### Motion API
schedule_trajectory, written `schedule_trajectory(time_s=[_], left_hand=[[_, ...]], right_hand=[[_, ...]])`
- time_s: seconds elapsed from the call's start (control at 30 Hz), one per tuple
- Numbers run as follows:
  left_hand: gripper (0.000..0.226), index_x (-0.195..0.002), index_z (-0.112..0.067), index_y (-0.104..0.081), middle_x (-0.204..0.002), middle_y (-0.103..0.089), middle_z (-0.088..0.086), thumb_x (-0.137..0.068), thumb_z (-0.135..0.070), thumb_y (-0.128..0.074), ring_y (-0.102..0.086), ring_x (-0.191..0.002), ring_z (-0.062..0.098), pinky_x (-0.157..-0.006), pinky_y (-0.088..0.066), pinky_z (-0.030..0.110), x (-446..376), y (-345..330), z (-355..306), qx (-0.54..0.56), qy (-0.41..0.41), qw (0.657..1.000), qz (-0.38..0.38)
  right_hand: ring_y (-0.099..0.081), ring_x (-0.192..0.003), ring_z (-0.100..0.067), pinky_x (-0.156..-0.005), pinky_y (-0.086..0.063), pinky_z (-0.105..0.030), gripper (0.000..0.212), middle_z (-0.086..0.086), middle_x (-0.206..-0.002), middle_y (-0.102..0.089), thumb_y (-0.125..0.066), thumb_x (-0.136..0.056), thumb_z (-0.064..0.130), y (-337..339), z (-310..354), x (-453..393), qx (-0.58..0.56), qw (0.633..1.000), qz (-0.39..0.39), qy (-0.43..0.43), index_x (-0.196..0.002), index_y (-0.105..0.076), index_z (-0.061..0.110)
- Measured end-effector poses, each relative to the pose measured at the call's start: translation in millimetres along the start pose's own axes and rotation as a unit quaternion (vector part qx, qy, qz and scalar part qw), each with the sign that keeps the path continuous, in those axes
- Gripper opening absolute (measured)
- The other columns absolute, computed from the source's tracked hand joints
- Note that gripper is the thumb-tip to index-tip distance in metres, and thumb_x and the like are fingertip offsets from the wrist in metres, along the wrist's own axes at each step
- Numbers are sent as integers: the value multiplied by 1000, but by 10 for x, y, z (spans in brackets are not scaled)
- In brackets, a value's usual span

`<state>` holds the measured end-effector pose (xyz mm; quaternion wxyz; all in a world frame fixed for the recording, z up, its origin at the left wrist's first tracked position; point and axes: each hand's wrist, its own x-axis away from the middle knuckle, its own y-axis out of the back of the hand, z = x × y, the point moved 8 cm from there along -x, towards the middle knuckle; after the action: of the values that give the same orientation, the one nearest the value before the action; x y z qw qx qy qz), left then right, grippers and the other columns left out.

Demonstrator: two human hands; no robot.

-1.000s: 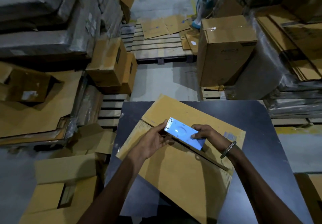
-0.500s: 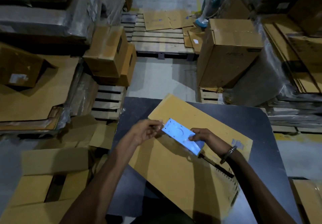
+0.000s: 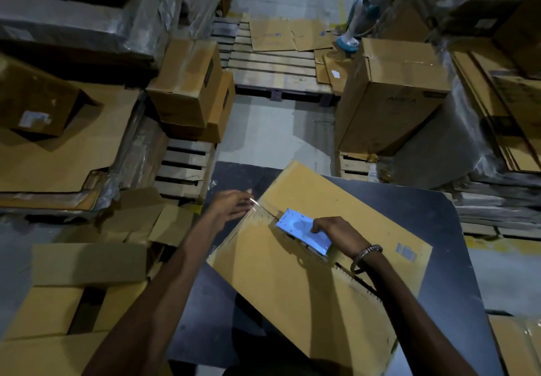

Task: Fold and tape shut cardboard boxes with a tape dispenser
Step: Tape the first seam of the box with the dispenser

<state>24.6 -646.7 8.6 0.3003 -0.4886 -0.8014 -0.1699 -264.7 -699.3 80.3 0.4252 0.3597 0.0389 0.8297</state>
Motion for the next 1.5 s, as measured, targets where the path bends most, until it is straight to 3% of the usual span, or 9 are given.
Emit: schedule_trajectory(time_s=[0.2, 0.3, 0.37, 0.47, 0.63, 0.87, 1.17, 1.37, 1.5], left_hand=[[32, -98, -2, -80, -76, -73, 3, -85, -30, -88, -57, -58, 13, -54, -47, 25, -246, 81, 294, -42, 10, 998, -55], [58, -104, 0, -79, -94, -79, 13, -65, -38, -98, -73, -81, 26, -76, -62, 40, -343, 167, 624, -72, 58, 992, -90], [46, -111, 4, -76, -104, -76, 20, -78, -24, -92, -71, -89, 29, -79, -58, 46, -402, 226, 769, -76, 65, 989, -108], [13, -88, -13, -79, -84, -75, 6, -90, -26, -83, -69, -78, 25, -78, -59, 41, -357, 297, 523, -117, -59, 977, -171], [17, -102, -23, -85, -91, -80, -11, -94, -38, -79, -74, -85, 4, -78, -60, 27, -101, -84, 148, -215, -215, 949, -84], [17, -99, -23, -84, -91, -80, -6, -98, -37, -75, -73, -79, 12, -66, -59, 36, 31, -103, 166, -273, -291, 901, -174], [16, -103, -24, -77, -96, -77, -3, -103, -34, -64, -71, -83, 23, -62, -53, 36, 141, -169, 82, -373, -330, 843, -205], [18, -105, -24, -74, -95, -75, -3, -106, -36, -61, -71, -83, 26, -62, -54, 39, 134, -179, 93, -382, -324, 844, -192], [30, -130, -16, -66, -123, -72, 6, -110, -30, -49, -69, -108, 32, -79, -56, 45, 239, -346, 105, -418, -301, 834, -197]], right_hand=[[-39, -69, -27, -69, -27, -38, 32, -10, -75, -50, -56, -69, 47, -96, 7, 21, 28, 999, -1, -15, -66, -54, 15], [-49, -76, -31, -73, -32, -38, 52, -14, -84, -59, -53, -67, 52, -96, -8, -1, 48, 999, -5, -18, -79, -64, 2], [-46, -74, -24, -71, -31, -37, 50, -6, -82, -55, -52, -66, 56, -107, -13, 0, 58, 998, -2, -19, -76, -62, 7], [-47, -72, -23, -70, -32, -38, 63, -4, -77, -55, -49, -62, 64, -103, -20, -6, 70, 997, -9, -11, -81, -66, 7], [-55, -73, -22, -68, -39, -36, 69, -11, -79, -66, -47, -67, 70, -113, -40, -15, 98, 995, -26, 11, -88, -72, 9], [-57, -63, -24, -56, -38, -35, 67, -3, -61, -57, -48, -90, 78, -110, 22, -44, 237, 965, -109, 20, -60, -46, 18], [-58, -70, -25, -67, -45, -40, 64, -5, -63, -59, -53, -92, 74, 83, -257, -9, 247, 967, -61, -6, -59, -53, 19], [-47, -48, -19, -52, -30, -32, 66, 1, -47, -46, -55, -94, 70, 476, -768, 368, 265, 961, -66, -47, -56, -55, 16], [-48, -52, -25, -55, -34, -35, 64, -7, -53, -48, -58, -96, 65, 315, -741, 270, 288, 954, -75, -35, -64, -63, 9]])
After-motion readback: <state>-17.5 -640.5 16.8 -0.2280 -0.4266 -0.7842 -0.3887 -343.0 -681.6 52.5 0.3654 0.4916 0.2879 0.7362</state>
